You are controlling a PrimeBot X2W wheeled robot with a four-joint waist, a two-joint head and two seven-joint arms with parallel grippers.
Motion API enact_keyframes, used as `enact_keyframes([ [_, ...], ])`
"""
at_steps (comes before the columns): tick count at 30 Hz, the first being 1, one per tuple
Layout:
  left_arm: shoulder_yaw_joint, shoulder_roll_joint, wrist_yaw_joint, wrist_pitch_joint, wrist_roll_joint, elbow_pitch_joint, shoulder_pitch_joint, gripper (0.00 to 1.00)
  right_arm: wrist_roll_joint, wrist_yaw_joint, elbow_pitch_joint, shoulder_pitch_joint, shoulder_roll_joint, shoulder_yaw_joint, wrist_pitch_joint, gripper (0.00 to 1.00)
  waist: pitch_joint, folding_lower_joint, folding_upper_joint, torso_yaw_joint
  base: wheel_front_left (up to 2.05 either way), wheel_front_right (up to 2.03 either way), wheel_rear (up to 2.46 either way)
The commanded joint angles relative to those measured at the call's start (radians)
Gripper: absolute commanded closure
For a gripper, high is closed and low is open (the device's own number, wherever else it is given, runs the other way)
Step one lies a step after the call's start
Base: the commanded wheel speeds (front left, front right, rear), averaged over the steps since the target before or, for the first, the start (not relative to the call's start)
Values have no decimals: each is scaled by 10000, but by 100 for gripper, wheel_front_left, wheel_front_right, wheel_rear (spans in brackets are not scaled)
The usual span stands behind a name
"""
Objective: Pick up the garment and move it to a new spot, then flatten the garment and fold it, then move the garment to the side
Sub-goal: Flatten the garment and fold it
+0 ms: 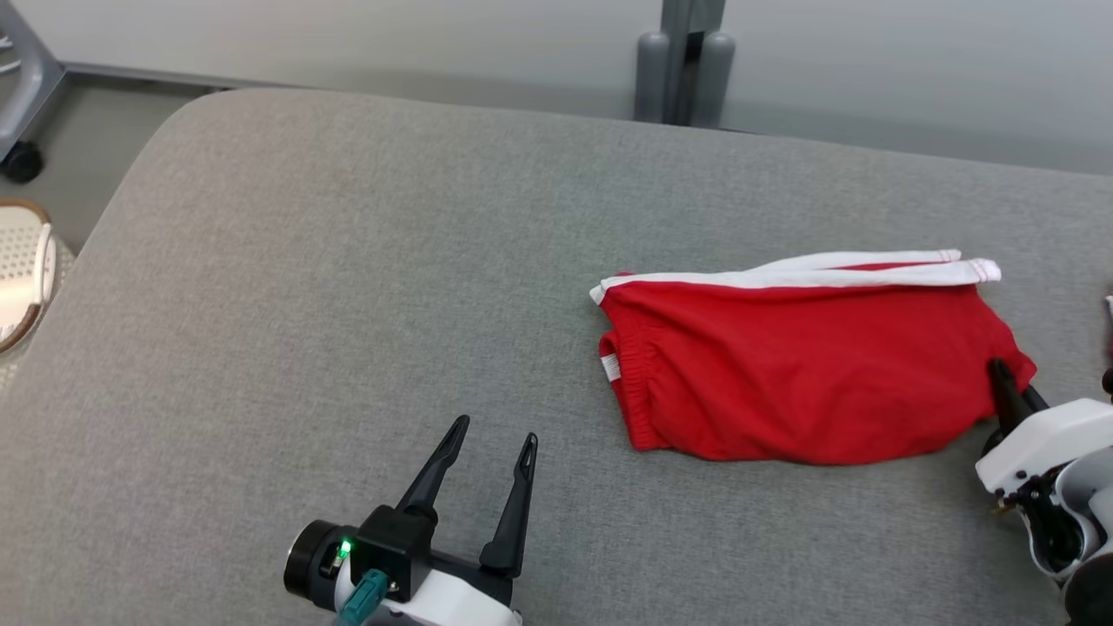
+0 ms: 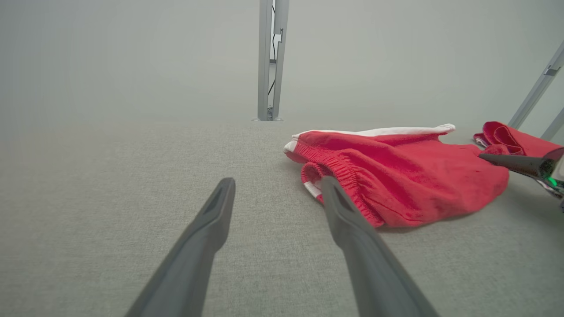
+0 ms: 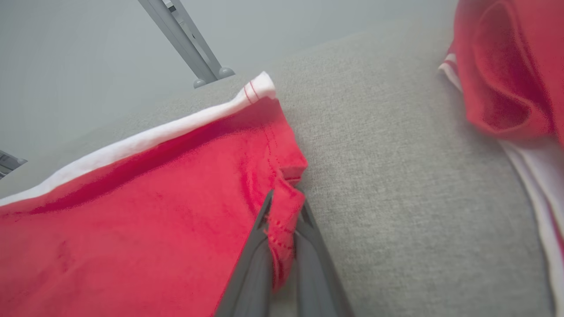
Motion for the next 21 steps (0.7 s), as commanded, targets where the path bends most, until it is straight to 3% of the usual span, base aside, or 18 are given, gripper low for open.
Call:
enact_keyframes([
  [1,55,45,40,-43,46,20,126,0,124,-5,-148,280,-100,40,-148,100,-278,0,-1,-266,0,0,0],
  [11,83,55,-50,-43,-74,160,385,0,494,-5,-1058,1631,-414,-97,-457,100,-1249,0,-1,-890,0,0,0],
  [21,-73,87,-80,94,-150,323,600,0,465,-5,-1108,2333,-526,-318,-493,100,-1795,0,-1,-1054,0,0,0],
])
